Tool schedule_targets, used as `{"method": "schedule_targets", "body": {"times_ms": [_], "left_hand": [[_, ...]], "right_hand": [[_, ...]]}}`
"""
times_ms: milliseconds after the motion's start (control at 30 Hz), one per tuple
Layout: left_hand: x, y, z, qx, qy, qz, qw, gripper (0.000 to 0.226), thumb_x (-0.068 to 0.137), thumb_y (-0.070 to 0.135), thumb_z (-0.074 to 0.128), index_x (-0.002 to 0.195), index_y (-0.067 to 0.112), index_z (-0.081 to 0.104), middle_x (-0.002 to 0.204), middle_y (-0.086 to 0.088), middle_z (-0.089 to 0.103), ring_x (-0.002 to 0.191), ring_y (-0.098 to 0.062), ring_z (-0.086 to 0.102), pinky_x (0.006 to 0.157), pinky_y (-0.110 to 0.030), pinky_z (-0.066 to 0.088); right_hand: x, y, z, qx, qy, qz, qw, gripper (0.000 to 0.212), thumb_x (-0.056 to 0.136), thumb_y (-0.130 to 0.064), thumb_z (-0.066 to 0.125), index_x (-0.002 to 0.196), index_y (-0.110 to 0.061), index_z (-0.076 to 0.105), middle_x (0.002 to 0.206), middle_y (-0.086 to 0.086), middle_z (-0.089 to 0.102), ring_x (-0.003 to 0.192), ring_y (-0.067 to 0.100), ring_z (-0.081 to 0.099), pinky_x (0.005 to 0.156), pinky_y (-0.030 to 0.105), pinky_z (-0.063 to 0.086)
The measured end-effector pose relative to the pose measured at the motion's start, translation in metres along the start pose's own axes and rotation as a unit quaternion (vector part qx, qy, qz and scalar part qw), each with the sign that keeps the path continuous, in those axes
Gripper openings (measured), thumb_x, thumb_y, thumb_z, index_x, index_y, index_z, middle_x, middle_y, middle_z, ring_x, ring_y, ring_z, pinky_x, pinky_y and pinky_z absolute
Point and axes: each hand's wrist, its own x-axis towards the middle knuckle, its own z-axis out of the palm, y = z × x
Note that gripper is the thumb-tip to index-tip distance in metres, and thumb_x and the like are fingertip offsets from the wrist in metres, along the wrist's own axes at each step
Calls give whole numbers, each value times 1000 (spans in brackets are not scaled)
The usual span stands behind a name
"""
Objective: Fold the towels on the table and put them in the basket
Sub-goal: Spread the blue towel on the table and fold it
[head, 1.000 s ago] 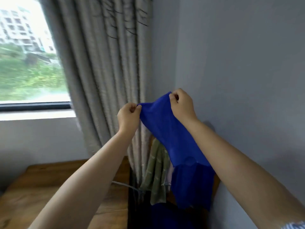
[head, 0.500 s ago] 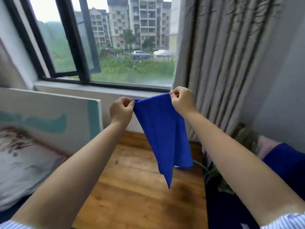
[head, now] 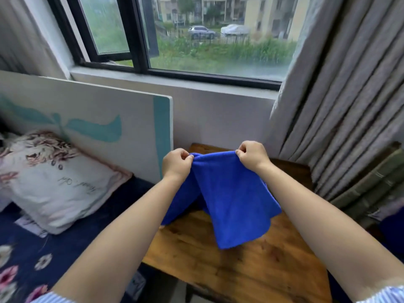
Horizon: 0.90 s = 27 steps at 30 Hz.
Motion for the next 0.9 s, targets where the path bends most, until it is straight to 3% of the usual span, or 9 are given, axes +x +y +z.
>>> {"method": "schedule_targets", "body": {"times_ms": [200,300,500,600,700,800,900], "left_hand": [[61,22,7,-52,10,12,999,22,91,18,54,100,0,65,106,-14,67,102,-28,59,80,-27,42],[93,42,3,-89,29,47,994,23,91,18,54,101,0,65,107,-14,67,102,-28,59,81,-27,43],[124,22,-9,-165,37,102,980,19,89,13,58,94,-3,65,82,-10,62,78,-19,53,70,-25,43],[128,-34,1,-139,-45,66,987,9,87,8,59,85,2,65,66,1,55,77,-20,53,73,-29,47],[123,-94,19,-84,-135,-16,987,19,85,7,60,67,12,59,63,-1,57,78,-24,56,77,-33,47],[106,-146,35,32,-212,-67,974,14,85,10,57,84,0,67,91,-21,69,93,-31,63,82,-33,48],[82,-193,43,135,-293,-94,942,19,85,11,55,93,0,68,106,-17,67,103,-30,60,83,-31,47]], "right_hand": [[49,-10,-6,54,67,-7,996,24,94,-12,46,95,8,59,99,23,63,93,34,55,69,29,35],[67,-18,-20,77,111,-47,990,15,95,-9,44,87,-1,54,84,15,52,78,23,45,53,24,26],[70,-30,-10,70,167,-143,973,18,94,-6,44,94,9,53,80,9,47,74,20,42,54,21,25],[48,-24,40,56,116,-127,984,17,93,-5,45,92,10,53,79,16,51,73,28,46,63,27,28],[22,-15,105,11,7,-68,998,19,94,-10,42,97,5,53,97,23,59,90,36,55,76,38,36],[-16,-12,173,-27,-85,-5,996,24,97,-13,38,103,5,52,108,24,58,100,36,56,81,39,34],[-65,-13,231,-33,-139,46,989,25,97,-16,37,104,4,51,109,25,56,99,38,58,79,42,39]]}}
